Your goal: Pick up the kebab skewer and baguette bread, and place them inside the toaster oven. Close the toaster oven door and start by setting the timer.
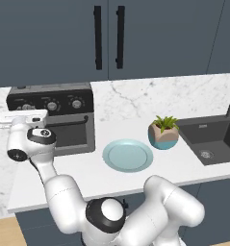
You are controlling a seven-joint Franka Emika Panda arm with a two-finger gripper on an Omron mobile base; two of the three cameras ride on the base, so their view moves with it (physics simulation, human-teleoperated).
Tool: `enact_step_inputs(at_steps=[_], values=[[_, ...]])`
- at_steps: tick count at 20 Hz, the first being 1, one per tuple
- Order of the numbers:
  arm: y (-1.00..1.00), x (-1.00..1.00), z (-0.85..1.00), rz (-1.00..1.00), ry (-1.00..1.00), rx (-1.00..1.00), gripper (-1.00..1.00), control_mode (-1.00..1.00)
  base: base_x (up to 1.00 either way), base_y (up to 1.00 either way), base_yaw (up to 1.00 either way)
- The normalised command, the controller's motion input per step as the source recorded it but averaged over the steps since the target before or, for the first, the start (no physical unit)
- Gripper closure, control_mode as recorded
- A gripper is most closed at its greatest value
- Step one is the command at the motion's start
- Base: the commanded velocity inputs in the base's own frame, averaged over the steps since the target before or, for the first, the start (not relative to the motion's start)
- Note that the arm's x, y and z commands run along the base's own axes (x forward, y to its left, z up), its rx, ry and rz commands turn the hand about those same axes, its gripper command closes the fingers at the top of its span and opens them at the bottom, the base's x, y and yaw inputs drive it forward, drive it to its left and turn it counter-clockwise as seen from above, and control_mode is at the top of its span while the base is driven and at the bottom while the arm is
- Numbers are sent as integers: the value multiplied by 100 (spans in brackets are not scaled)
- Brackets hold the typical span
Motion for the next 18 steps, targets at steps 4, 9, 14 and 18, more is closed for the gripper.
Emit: enact_step_inputs(at_steps=[4,9,14,18], values=[[0,-2,0,-6,0,0,100,-100,0,0,0],[0,0,0,-8,0,0,100,-100,0,0,0],[2,0,-3,-10,0,2,100,-100,0,0,0],[3,0,-7,-13,0,8,100,-100,0,0,0]])
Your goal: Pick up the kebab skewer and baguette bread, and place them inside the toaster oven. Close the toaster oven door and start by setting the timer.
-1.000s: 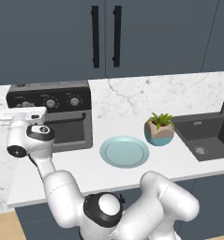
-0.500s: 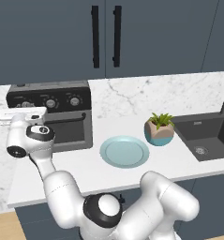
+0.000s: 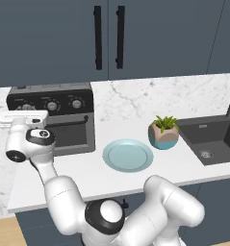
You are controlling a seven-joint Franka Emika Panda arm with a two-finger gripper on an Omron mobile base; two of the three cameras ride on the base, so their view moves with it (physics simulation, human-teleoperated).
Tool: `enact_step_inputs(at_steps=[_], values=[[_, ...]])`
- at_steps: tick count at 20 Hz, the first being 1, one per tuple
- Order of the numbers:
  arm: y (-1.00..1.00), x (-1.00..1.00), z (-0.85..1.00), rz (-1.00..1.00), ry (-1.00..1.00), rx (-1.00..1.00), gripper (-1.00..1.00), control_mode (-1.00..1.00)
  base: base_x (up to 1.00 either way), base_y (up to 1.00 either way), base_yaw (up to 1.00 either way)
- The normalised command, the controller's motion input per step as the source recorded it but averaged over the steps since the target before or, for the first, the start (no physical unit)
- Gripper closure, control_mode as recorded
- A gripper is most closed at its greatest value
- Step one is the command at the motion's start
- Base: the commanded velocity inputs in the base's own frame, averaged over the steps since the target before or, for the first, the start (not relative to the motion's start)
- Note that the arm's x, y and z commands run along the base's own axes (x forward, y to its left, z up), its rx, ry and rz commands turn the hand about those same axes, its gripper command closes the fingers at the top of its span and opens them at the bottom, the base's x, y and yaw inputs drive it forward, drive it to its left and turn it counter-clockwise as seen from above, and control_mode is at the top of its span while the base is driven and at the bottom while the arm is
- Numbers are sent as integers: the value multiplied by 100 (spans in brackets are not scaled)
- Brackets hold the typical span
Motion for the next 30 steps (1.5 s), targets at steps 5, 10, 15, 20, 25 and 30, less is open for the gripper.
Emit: enact_step_inputs(at_steps=[5,10,15,20,25,30], values=[[0,0,-12,-15,0,17,100,-100,0,0,0],[0,0,-19,-15,0,19,100,-100,0,0,0],[0,14,-18,-14,0,18,100,-100,0,0,0],[0,30,-10,-13,0,18,100,-100,0,0,0],[0,29,-17,-12,0,18,100,-100,0,0,0],[0,24,-15,-9,0,18,100,-100,0,0,0]])
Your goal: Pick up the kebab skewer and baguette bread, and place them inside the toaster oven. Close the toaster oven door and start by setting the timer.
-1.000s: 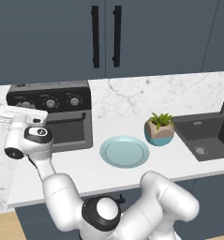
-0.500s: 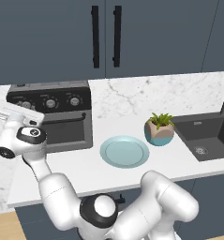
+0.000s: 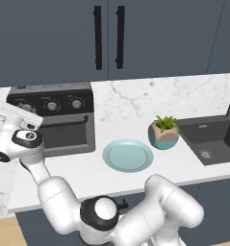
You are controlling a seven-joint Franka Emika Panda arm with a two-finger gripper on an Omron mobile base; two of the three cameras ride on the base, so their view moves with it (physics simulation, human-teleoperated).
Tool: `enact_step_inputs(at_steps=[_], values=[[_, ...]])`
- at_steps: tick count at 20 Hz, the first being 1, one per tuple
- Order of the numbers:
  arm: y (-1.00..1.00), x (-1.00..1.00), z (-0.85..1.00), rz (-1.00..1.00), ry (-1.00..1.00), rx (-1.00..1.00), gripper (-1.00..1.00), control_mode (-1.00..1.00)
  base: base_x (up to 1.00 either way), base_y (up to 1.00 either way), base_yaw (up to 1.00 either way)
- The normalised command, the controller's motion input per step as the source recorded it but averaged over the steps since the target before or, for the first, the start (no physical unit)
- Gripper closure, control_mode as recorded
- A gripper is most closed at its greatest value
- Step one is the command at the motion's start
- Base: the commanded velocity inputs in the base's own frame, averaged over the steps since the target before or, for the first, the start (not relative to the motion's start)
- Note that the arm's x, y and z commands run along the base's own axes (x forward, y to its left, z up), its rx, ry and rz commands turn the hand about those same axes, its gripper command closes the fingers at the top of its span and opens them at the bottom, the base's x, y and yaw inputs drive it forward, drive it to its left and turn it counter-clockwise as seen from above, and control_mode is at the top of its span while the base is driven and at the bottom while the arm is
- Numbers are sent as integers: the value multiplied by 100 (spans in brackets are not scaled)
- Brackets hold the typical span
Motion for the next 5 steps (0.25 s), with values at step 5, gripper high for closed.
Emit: enact_step_inputs(at_steps=[5], values=[[0,11,-20,-8,0,21,100,-100,0,0,0]])
